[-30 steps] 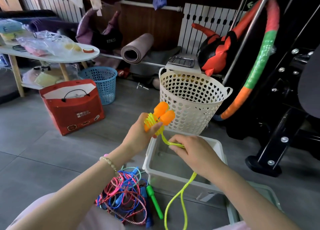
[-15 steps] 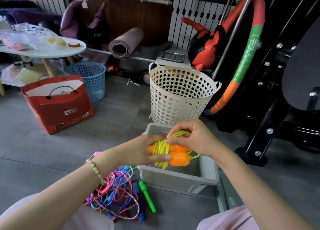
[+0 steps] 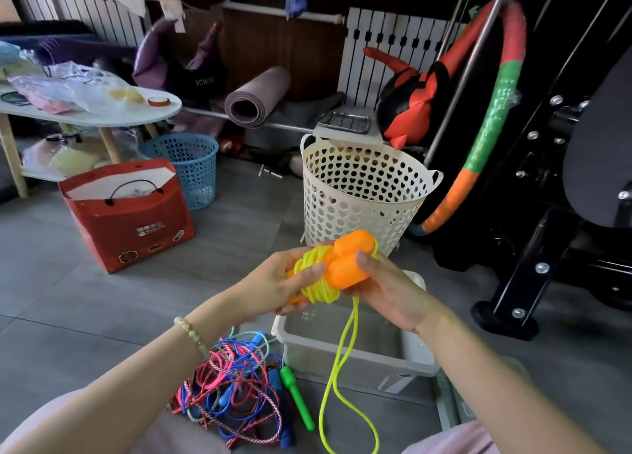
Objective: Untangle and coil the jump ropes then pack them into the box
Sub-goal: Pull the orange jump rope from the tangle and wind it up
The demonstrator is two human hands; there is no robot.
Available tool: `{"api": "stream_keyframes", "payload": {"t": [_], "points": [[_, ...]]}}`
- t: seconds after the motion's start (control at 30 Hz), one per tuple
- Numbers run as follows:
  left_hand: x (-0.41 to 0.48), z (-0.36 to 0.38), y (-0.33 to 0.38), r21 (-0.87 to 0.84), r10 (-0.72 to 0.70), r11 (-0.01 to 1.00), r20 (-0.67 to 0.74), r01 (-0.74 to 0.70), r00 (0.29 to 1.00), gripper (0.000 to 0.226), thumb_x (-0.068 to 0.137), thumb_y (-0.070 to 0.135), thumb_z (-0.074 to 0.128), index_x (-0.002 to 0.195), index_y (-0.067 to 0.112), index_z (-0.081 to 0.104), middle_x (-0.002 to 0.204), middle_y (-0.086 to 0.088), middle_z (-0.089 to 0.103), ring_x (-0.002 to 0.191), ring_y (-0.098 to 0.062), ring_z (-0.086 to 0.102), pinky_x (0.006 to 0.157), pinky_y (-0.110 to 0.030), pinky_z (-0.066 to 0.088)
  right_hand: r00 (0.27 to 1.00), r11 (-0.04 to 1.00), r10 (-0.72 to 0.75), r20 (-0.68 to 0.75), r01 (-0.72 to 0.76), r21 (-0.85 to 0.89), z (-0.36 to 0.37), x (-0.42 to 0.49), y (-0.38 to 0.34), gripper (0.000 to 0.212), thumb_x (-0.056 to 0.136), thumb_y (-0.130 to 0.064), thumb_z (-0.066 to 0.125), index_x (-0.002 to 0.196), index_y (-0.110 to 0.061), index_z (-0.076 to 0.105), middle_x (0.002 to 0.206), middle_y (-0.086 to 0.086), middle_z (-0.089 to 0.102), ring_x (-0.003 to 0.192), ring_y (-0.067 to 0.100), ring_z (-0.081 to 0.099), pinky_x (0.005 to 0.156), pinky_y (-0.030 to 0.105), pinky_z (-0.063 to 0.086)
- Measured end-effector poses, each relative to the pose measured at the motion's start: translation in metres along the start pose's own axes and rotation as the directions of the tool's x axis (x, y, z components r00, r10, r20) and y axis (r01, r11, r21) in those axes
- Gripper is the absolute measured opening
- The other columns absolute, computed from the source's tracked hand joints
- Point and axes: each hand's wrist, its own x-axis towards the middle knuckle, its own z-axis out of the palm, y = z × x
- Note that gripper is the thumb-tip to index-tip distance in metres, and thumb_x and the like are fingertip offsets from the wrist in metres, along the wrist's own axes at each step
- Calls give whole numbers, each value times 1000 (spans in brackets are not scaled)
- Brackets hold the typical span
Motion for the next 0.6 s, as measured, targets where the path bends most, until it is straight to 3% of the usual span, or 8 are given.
{"api": "stream_keyframes", "payload": {"t": [0.1,0.17,0.27,0.33,0.4,0.5,0.6], "points": [[5,8,0,57,-3,998,-146,11,989,20,91,36,52,99,17,56,49,6,54,35,-4,46,33,-16,31,976,990,-77,-204,50,-133,13,4,5,13,84,-28,63,90,-17,64,64,-18,64,61,-3,55,58,11,39],[9,9,-1,81,-18,996,-272,42,962,20,91,37,53,94,17,56,51,5,53,35,-5,45,34,-17,31,939,979,-89,-332,22,-201,16,9,14,10,90,-28,56,88,-21,62,54,-20,55,53,-1,46,53,11,34],[14,-4,-5,135,-25,986,-440,94,898,28,92,41,53,105,16,56,55,-2,54,33,-6,42,34,-17,32,937,928,-116,-331,-17,-373,16,11,23,25,97,-23,48,118,-24,60,79,-21,60,63,-9,52,61,9,39],[15,-12,-9,147,-24,983,-484,109,875,28,92,38,55,110,18,56,55,1,55,34,-5,44,33,-17,32,950,861,-137,-280,-26,-508,13,8,25,33,97,-16,49,128,-20,56,109,-18,63,92,-11,58,83,9,44],[15,-13,-13,165,-18,980,-483,111,876,28,91,35,58,115,20,55,60,5,57,39,-5,48,35,-17,35,952,704,-182,-245,-47,-708,12,5,25,33,95,-19,53,127,-19,58,118,-9,65,110,3,57,96,20,43],[17,-15,-18,214,-16,967,-491,139,871,31,91,33,60,120,23,51,66,5,57,40,-2,49,37,-13,35,963,383,-144,-228,-158,-910,11,-1,16,15,93,-30,55,101,-22,64,85,-6,66,88,20,61,76,34,47],[15,-23,-20,302,-35,937,-427,178,904,33,90,32,61,121,25,49,66,7,56,40,0,50,38,-11,36,974,224,-190,-123,-79,-971,14,-9,-4,21,94,-38,50,94,-24,65,82,-5,65,80,18,57,65,33,36]]}}
